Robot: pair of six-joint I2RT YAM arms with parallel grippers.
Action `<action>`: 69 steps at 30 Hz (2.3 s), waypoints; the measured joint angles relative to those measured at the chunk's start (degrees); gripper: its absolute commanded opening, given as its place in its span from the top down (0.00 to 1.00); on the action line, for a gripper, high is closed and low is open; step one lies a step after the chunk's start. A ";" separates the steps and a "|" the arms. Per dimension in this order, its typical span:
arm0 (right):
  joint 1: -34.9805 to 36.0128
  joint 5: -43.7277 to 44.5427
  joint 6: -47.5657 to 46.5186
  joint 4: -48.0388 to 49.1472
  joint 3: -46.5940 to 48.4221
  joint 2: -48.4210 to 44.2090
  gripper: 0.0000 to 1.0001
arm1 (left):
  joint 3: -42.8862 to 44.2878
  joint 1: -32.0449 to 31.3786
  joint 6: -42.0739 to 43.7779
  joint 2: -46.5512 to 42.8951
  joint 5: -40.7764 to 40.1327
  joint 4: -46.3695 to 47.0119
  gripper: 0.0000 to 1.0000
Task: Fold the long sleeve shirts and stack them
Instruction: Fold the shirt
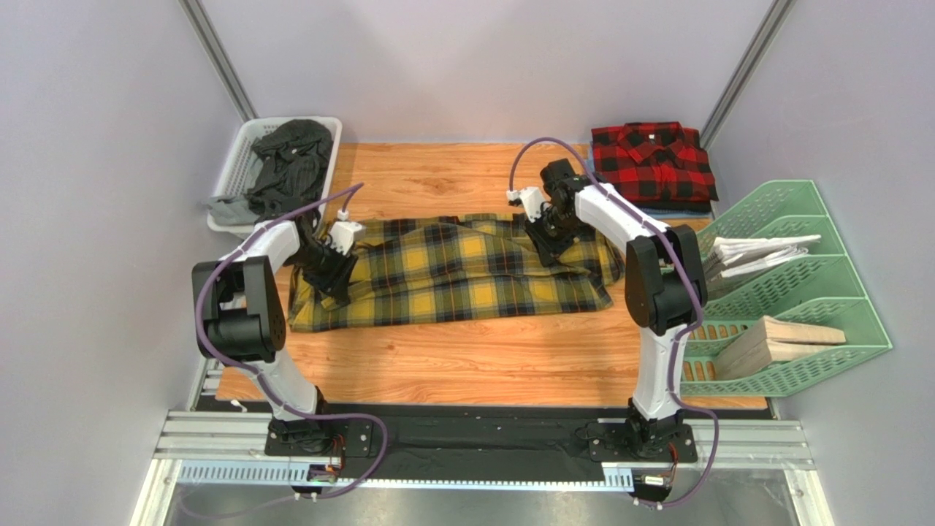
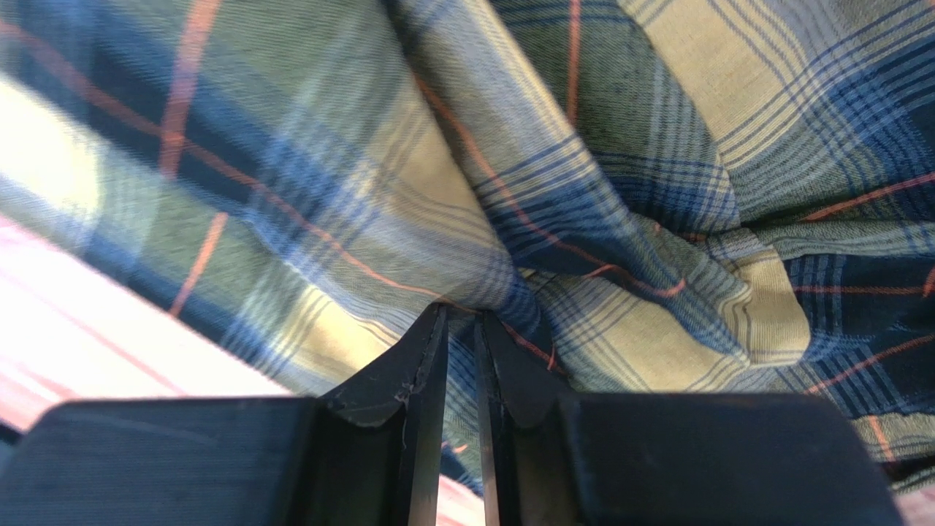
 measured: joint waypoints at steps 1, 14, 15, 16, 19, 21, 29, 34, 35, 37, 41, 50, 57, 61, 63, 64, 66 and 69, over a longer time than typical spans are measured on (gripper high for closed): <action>0.17 0.66 0.00 0.09 0.00 0.48 0.80 | -0.37 0.02 0.33 0.87 -1.55 0.24 0.48; 5.22 13.79 -5.49 -1.09 20.96 17.90 0.82 | -9.14 -0.02 8.09 -4.09 -11.74 3.34 0.49; 5.60 15.56 -6.27 -0.33 25.79 20.70 0.81 | -9.92 0.02 8.57 -5.11 -11.54 2.51 0.47; 5.97 17.31 -7.04 0.96 30.23 23.47 0.80 | -10.64 0.15 9.07 -6.58 -10.93 1.29 0.44; 6.36 20.96 -8.17 4.15 38.91 28.65 0.75 | -10.86 0.39 10.21 -12.35 -7.74 -2.34 0.36; 6.14 21.73 -8.22 6.23 38.88 28.44 0.70 | -9.11 0.02 10.97 -17.81 -4.85 -4.33 0.35; 4.57 18.36 -5.27 12.26 18.84 7.48 0.67 | 0.52 -10.19 11.41 -14.51 -4.68 -1.86 0.46; 2.93 14.29 -0.59 11.37 18.12 0.87 0.68 | 4.11 -13.18 12.04 2.49 -10.91 0.22 0.54; 2.47 13.25 0.39 10.51 18.12 0.44 0.68 | 4.24 -13.35 12.41 4.81 -12.11 0.39 0.56; 1.27 11.04 2.54 8.20 18.10 0.35 0.69 | 5.33 -14.12 13.66 8.02 -14.93 -0.90 0.61; -1.55 8.79 5.42 2.82 17.35 0.61 0.69 | 6.60 -17.07 14.21 9.53 -18.67 -2.86 0.67; -6.54 7.78 6.47 -5.73 24.11 8.04 0.70 | 15.91 -37.22 6.08 16.37 -15.45 -15.45 0.69; -6.16 7.80 5.90 -8.28 32.24 14.99 0.76 | 23.19 -45.64 -2.84 15.87 2.23 -19.80 0.48; -5.20 7.93 5.29 -8.37 34.40 17.55 0.76 | 24.17 -39.26 -6.01 9.16 8.39 -19.41 0.46; -4.33 7.98 5.01 -8.37 34.53 18.43 0.76 | 25.64 -34.93 -5.46 6.32 7.96 -19.30 0.48; -3.74 8.00 4.90 -8.39 34.53 18.82 0.76 | 26.14 -32.94 -4.57 5.29 6.78 -18.91 0.48; -2.49 8.04 4.87 -8.35 34.53 19.26 0.76 | 25.59 -30.40 -2.05 3.91 3.26 -17.66 0.50; -1.03 8.48 4.87 -8.28 34.53 19.43 0.78 | 22.43 -30.80 1.38 4.63 -0.85 -15.72 0.57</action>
